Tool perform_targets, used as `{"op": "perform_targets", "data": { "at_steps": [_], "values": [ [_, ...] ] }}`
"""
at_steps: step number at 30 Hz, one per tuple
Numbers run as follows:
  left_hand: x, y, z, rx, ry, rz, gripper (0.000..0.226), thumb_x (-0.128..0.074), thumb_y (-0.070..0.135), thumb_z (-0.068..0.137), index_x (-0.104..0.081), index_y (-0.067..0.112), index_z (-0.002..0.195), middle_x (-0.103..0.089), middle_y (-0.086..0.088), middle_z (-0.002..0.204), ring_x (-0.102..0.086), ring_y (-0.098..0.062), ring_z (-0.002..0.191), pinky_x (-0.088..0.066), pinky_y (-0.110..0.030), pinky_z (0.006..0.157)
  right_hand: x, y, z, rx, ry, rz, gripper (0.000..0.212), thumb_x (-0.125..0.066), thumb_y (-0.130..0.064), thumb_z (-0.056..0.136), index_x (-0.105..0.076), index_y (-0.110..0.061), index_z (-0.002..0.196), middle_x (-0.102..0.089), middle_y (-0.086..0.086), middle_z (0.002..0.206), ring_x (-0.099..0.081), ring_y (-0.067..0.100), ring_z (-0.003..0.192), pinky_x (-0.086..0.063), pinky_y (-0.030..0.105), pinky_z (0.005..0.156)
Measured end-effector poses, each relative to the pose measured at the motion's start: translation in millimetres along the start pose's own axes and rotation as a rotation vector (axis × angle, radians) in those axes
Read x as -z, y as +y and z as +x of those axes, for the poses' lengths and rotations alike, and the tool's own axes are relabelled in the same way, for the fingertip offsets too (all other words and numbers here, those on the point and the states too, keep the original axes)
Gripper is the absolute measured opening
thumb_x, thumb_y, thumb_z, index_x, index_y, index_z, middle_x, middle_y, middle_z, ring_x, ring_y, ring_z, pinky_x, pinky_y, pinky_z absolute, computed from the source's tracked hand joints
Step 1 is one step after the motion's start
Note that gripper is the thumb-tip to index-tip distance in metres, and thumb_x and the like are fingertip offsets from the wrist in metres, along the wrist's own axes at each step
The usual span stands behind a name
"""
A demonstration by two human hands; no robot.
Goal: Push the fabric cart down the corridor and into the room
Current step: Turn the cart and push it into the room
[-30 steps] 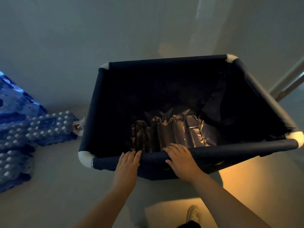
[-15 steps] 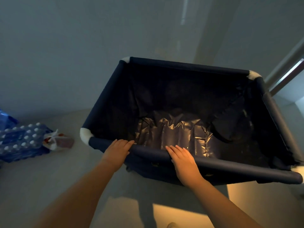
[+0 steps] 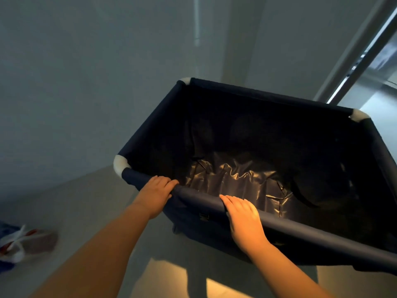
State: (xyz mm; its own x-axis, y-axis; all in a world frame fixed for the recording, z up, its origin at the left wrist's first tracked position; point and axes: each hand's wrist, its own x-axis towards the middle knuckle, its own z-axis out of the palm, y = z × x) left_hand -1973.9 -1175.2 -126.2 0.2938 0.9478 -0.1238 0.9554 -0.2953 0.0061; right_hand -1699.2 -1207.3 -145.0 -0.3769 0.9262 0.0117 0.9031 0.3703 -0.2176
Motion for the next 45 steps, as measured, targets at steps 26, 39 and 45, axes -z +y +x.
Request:
{"op": "perform_targets", "data": {
  "at_steps": [26,39,45],
  "values": [
    [-19.5,-115.7,-20.1,-0.005,0.154,-0.056,0.044,-0.047,0.021,0.094,-0.036,0.017,0.137,-0.048,-0.003,0.133,-0.04,-0.021,0.123,-0.02,-0.034,0.107,-31.3,-94.7,59.5,0.025,0.084,0.007,0.049,-0.039,-0.02,0.096,-0.025,-0.029,0.142,-0.04,-0.008,0.142,-0.03,0.015,0.131,-0.008,0.037,0.112],
    [-36.7,-208.9,-160.4,0.268,0.161,-0.101,0.047,-0.057,0.009,0.088,-0.045,0.011,0.133,-0.055,-0.012,0.127,-0.047,-0.031,0.119,-0.024,-0.043,0.108,-66.6,-236.8,67.0,0.243,0.078,0.102,0.05,-0.041,-0.017,0.094,-0.028,-0.025,0.142,-0.042,-0.004,0.141,-0.032,0.019,0.13,-0.008,0.039,0.112],
    [-43.1,-229.5,-236.2,0.372,0.18,-0.126,0.048,-0.07,-0.004,0.074,-0.057,0.001,0.119,-0.064,-0.02,0.109,-0.059,-0.041,0.1,-0.042,-0.054,0.093,-78.1,-294.8,52.8,0.357,0.051,0.131,0.053,-0.044,-0.014,0.091,-0.031,-0.023,0.141,-0.044,-0.001,0.14,-0.034,0.02,0.129,-0.01,0.04,0.112]
  ]
}}
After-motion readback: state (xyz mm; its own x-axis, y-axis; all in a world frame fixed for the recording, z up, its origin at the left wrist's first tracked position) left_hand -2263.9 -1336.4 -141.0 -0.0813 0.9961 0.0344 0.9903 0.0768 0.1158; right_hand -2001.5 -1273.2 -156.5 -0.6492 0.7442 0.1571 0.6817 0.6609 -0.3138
